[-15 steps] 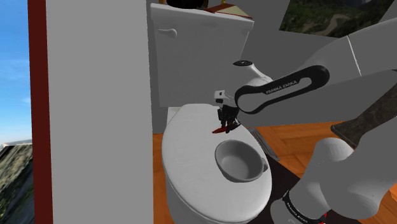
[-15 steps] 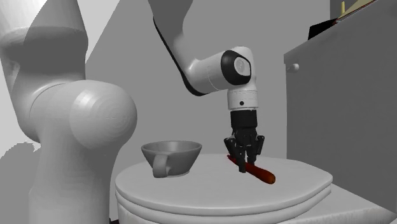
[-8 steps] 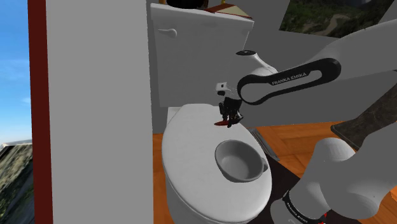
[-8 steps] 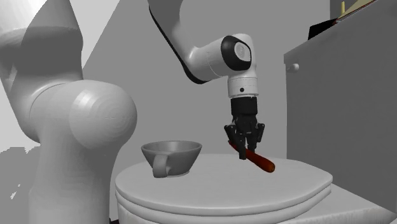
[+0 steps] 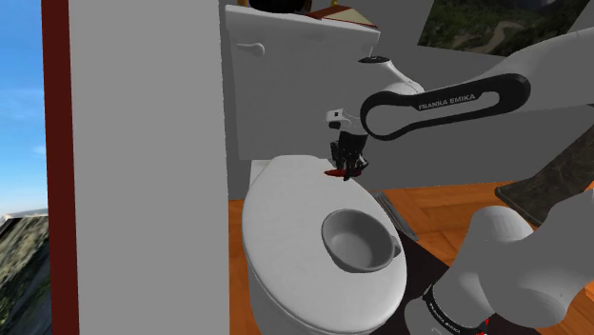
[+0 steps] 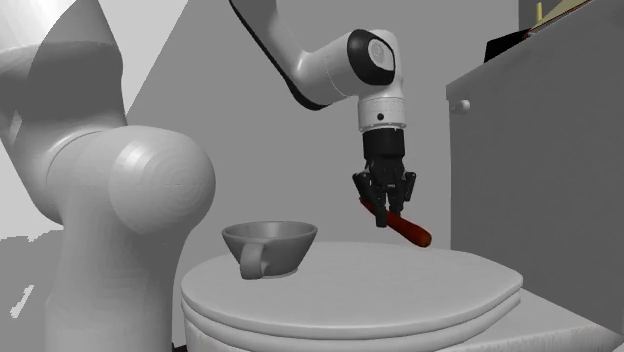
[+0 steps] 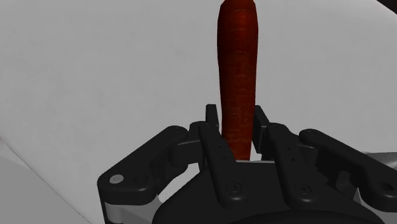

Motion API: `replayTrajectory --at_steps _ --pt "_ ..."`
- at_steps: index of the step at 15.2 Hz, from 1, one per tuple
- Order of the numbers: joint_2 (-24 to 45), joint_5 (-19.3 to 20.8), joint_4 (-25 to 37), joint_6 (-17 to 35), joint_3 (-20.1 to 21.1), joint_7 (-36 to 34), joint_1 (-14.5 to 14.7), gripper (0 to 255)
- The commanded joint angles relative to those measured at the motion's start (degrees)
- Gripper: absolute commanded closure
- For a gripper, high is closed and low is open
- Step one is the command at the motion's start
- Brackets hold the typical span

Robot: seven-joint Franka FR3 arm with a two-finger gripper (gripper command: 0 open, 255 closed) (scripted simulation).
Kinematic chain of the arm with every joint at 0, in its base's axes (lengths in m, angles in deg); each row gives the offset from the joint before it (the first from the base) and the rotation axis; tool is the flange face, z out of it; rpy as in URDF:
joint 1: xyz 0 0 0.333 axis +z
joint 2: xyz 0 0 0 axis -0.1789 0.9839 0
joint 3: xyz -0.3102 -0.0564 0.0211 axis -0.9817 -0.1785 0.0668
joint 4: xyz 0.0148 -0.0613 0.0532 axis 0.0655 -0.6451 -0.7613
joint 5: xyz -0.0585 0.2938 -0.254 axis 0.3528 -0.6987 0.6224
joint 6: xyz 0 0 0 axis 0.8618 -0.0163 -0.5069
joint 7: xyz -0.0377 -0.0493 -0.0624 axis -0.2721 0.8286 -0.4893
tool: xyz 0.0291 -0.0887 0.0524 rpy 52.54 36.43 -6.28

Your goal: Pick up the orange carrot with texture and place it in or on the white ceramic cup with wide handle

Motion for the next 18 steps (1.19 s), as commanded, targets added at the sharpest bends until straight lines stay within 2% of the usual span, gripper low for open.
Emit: replayTrajectory --at_steps 1,10,18 --pt "-0.7 -0.1 1.0 -1.7 0.3 0.0 0.0 255" --pt "-2.8 -0.7 5.9 -8.7 1.4 0.4 0.2 255" --pt "-16.0 -3.1 -4.9 -12.6 10.2 -9.6 2.4 255"
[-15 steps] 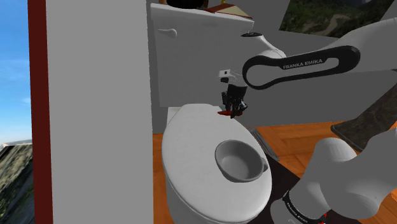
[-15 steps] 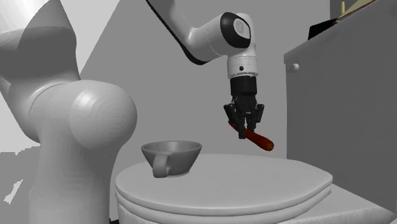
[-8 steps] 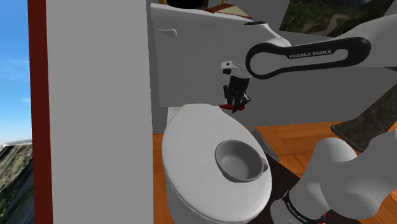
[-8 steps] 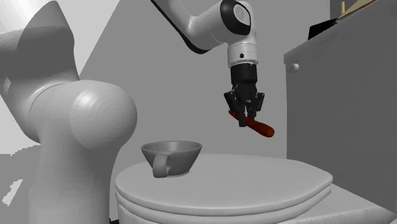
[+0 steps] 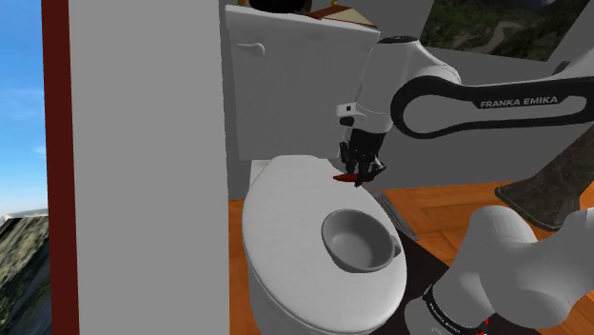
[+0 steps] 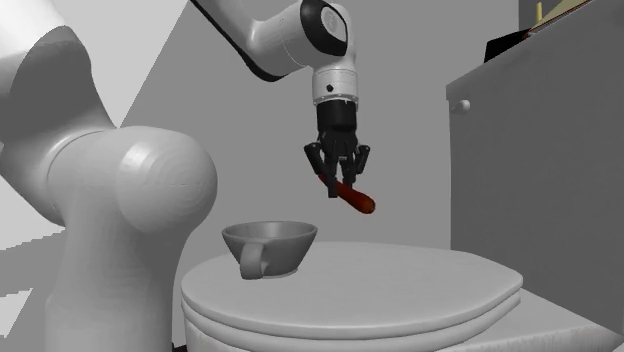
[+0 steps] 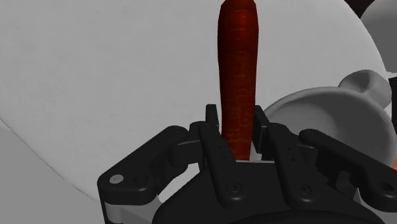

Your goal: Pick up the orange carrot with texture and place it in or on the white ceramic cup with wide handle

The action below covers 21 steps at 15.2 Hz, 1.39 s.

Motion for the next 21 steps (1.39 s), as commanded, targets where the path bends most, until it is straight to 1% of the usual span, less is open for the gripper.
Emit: replayTrajectory --at_steps 1,4,9,21 --pt "-3.6 -1.4 -2.7 -1.4 2.8 -3.0 1.0 255" --pt "-7.8 -3.8 -5.5 -3.2 6.4 -6.8 2.7 255" --pt "-13.3 -8.6 -8.8 -5.9 12.5 -13.1 6.3 255" --pt "-11.3 -8.2 -17.3 4.5 12.3 -13.7 6.2 255"
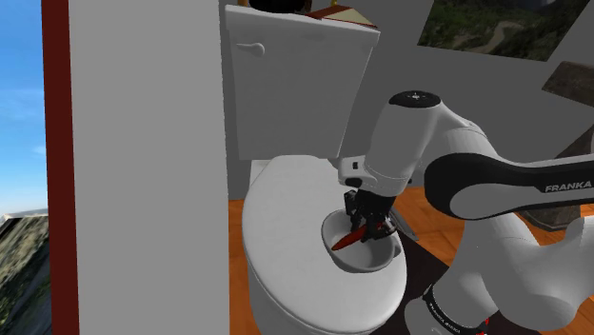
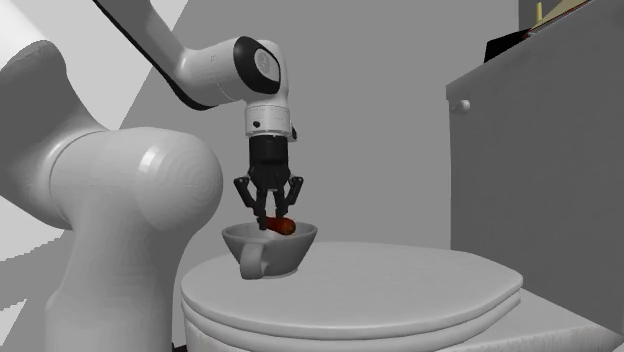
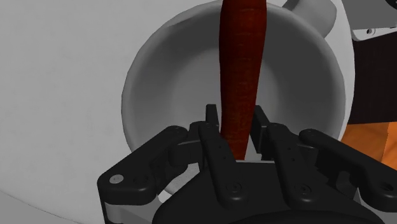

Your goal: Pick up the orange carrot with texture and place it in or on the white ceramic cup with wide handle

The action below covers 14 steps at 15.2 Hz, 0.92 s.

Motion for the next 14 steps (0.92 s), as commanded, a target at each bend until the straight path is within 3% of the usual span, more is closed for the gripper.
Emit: replayTrajectory --at_steps 1,7,8,13,14 --pt "0.3 0.0 -0.7 1.1 0.0 -0.1 0.0 255" --pt "0.3 0.0 -0.7 1.1 0.0 -0.1 0.0 255" --pt "0.3 0.0 -0.7 1.0 0.1 -0.1 0.0 0" --pt "0.3 0.0 -0.7 1.1 0.0 -0.1 0.0 0" --pt "-0.2 -0.2 1.0 -1.2 0.2 -0.1 0.1 0"
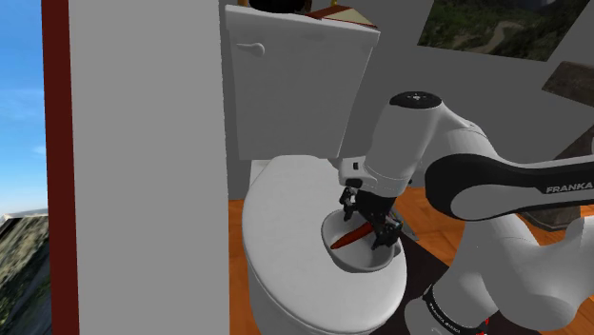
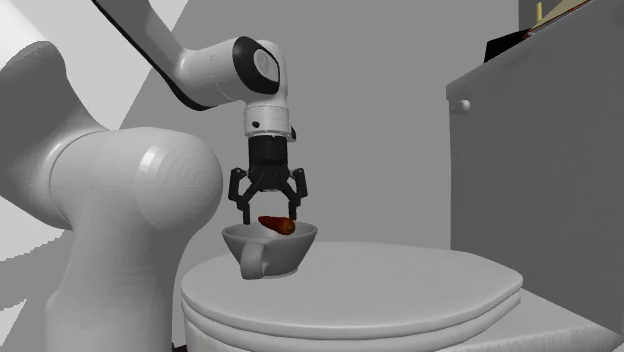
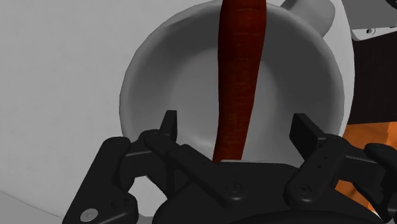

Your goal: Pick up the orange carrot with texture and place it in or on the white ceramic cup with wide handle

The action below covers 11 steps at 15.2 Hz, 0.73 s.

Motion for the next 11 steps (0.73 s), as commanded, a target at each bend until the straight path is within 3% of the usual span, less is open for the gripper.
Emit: replayTrajectory --at_steps 1,3,11 --pt "-0.4 -0.2 2.9 -3.3 0.1 0.1 0.1 0" --pt "-0.7 -0.5 6.1 -6.9 0.3 0.1 0.3 0" --pt "-0.7 -0.5 6.1 -6.9 0.3 0.1 0.3 0"
